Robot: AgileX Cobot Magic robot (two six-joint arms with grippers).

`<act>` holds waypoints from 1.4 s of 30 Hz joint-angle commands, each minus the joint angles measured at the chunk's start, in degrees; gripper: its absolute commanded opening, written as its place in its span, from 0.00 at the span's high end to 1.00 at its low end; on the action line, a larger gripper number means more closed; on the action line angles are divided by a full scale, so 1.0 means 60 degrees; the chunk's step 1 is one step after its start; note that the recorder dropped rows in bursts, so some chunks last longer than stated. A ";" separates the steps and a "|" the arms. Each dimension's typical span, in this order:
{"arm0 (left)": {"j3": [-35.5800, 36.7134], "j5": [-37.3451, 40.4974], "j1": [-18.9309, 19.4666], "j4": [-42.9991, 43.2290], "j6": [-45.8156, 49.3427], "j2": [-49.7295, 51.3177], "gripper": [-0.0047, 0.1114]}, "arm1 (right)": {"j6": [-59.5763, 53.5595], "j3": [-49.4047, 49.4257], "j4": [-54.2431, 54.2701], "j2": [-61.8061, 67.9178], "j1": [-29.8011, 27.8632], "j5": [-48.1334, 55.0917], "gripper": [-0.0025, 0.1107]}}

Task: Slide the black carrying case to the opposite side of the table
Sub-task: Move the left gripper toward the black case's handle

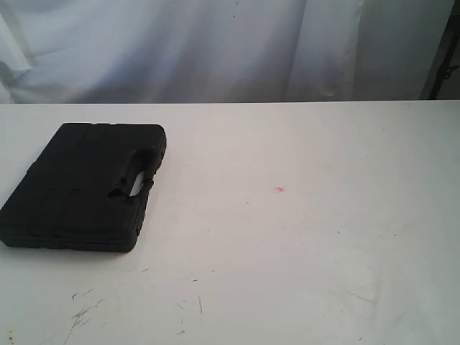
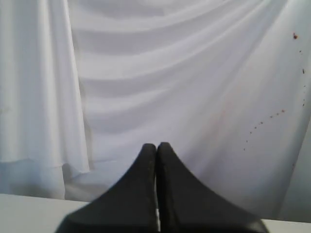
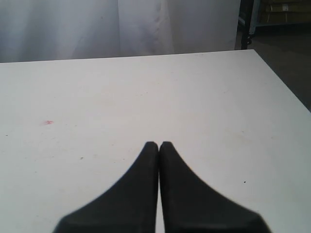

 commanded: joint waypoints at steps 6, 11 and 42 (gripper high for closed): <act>-0.2418 0.2037 -0.0002 -0.0152 0.0085 0.3614 0.96 | -0.0037 0.0018 0.0012 -0.0060 -0.0079 -0.0111 0.98; -0.3372 0.3685 -0.0002 -0.0223 0.0521 0.5309 0.96 | -0.0037 0.0018 0.0012 -0.0060 -0.0079 -0.0111 0.98; -0.7963 0.7241 -0.1027 -0.3277 0.2087 1.0266 0.96 | -0.0037 0.0018 0.0012 -0.0060 -0.0079 -0.0111 0.98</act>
